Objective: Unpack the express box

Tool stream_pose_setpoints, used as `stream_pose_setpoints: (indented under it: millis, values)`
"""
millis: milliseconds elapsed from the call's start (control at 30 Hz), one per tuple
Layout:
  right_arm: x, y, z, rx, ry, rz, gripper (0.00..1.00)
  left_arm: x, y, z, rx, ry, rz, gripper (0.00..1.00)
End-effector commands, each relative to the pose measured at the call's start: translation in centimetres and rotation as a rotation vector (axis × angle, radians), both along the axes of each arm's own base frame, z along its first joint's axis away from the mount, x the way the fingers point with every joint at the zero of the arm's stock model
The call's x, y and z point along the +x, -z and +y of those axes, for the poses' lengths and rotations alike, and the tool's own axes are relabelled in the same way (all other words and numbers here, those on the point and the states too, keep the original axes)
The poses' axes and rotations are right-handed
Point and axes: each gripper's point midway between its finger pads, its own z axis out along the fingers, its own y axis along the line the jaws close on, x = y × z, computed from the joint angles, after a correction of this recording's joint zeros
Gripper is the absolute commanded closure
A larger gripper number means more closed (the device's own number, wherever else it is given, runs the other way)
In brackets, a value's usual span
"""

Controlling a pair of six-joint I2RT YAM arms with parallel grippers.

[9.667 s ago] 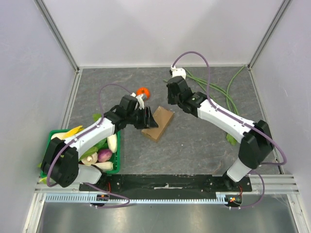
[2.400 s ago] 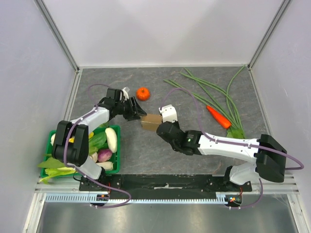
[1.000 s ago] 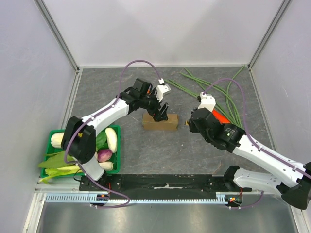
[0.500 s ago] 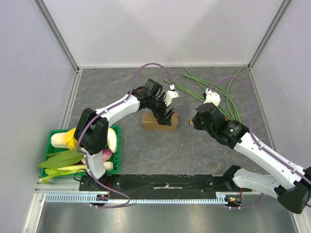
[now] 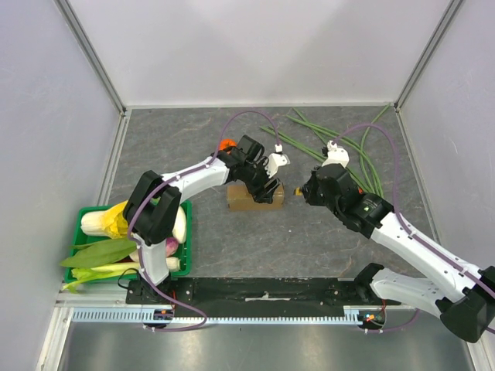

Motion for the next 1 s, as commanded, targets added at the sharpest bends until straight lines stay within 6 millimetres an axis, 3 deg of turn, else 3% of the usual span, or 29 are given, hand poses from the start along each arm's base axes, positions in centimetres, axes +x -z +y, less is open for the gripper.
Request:
stream_pose_setpoints:
  millis: [0,300,400,667,967]
  values:
    - [1.0,-1.4,1.1,0.095,0.004,-0.068,1.00,1.6,-0.4,0.3,0.015,-0.068,-0.096,0.31]
    - [2.4,-0.4,1.2,0.146,0.054,-0.137,1.00,1.0,0.2,0.8,0.047,-0.071,-0.121,0.42]
    - [3.0,-0.8,1.5,0.185,0.049,-0.181,1.00,0.9,0.7,1.0,0.063,-0.075,-0.116,0.46]
    - [5.0,-1.5,1.3,0.171,0.035,-0.229,1.00,0.3,1.0,1.3,0.071,-0.047,-0.106,0.49]
    - [5.9,-0.2,2.3,0.187,-0.004,-0.198,1.00,0.1,1.1,1.2,0.071,-0.036,-0.096,0.51]
